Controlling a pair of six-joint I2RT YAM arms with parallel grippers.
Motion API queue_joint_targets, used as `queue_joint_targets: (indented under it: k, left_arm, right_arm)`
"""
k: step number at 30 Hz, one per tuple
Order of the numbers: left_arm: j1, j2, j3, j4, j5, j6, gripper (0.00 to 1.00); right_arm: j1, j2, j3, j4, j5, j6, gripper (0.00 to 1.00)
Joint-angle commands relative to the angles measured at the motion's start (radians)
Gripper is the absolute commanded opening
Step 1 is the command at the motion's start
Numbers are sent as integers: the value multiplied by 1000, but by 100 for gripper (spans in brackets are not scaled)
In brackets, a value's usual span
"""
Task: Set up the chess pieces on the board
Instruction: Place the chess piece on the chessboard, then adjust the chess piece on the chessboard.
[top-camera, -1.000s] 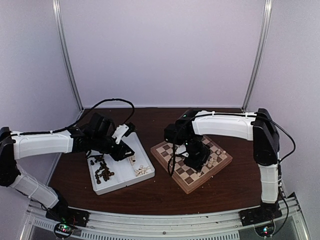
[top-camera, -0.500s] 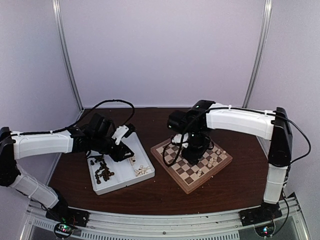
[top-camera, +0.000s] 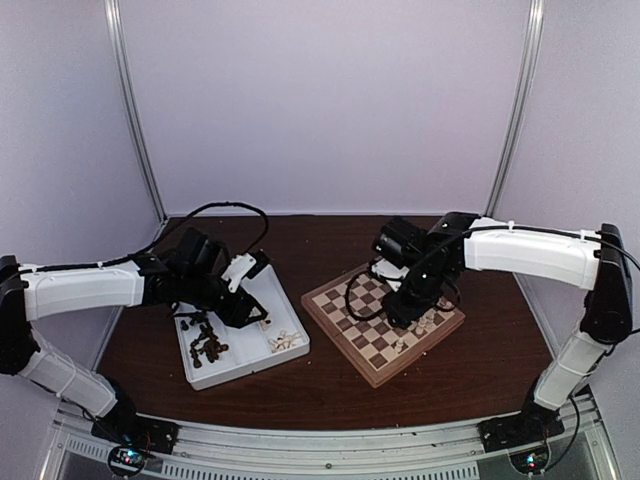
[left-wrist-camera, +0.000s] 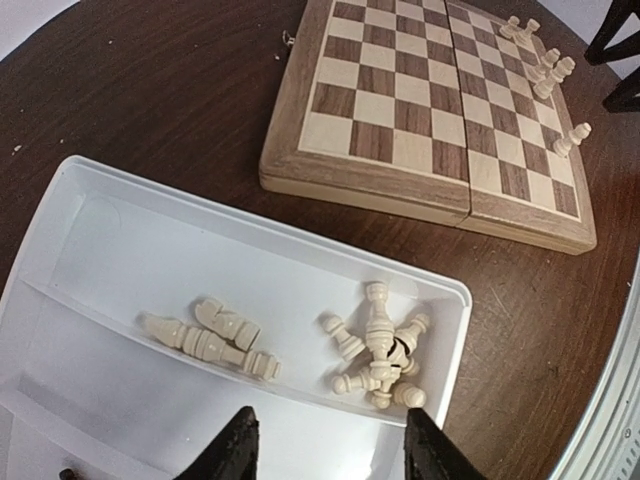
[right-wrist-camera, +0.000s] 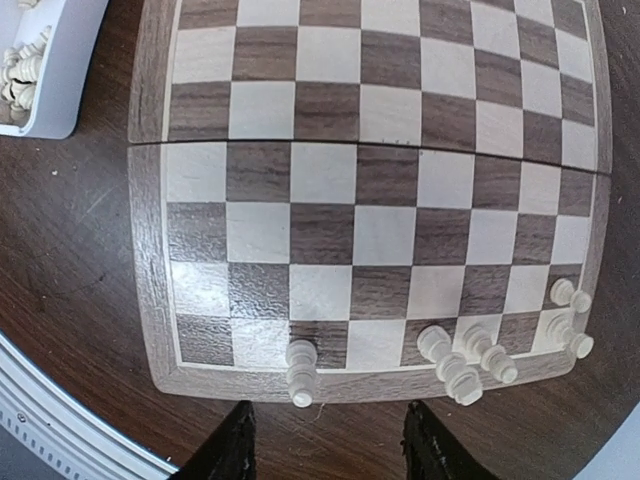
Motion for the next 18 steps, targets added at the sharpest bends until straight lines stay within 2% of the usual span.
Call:
queue_joint_targets:
  k: [1,7,11,18]
  left_arm:
    - [3,-51,-34,40,4,0,51]
    - [3,-90,-58,62,-19,-5,53]
    - [3,-129,-84,86,-39,-9,54]
    - [3,-214,-119,121,-76,-11,56]
  right_arm:
    - [5,-102,-100,124,-23,130,50]
    - [9,-159,-211,236,-27,191,44]
    - [13,-110,-195,222,-39,195,37]
    - [39,-61,-202,211,-29,195,35]
